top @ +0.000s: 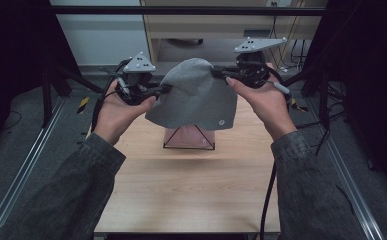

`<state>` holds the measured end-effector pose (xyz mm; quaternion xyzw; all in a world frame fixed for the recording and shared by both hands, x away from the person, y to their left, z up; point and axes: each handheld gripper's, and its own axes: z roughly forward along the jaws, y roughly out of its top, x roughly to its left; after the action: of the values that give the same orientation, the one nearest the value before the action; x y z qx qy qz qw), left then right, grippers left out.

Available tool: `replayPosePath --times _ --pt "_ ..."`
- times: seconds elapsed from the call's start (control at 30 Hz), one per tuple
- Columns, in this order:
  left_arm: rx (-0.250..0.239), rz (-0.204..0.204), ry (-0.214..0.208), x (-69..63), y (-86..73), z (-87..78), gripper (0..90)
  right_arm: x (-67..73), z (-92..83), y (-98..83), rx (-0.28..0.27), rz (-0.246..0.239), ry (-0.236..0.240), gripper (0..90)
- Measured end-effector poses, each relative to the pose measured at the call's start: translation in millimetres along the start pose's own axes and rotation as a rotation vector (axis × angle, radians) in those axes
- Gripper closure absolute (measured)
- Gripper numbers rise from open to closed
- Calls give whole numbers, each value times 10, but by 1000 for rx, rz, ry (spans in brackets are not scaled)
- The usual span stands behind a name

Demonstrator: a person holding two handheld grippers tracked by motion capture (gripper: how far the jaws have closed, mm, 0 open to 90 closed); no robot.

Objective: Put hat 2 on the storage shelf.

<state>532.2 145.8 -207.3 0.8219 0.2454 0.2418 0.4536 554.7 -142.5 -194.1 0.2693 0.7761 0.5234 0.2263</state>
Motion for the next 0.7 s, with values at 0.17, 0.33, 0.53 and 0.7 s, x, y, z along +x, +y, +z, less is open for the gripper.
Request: replayPosePath --times 0.17,0.33,0.53,0.7 --pt "-38 -29 7 49 61 16 865 -54 12 56 -2 -5 -8 869" --pt "-70 -32 26 116 183 39 864 -136 28 135 -22 0 -15 869" --pt "-86 -47 33 249 231 209 864 -304 108 171 -43 16 -38 868" --pt "-76 -59 42 353 213 347 864 -453 211 134 -40 36 -56 869"
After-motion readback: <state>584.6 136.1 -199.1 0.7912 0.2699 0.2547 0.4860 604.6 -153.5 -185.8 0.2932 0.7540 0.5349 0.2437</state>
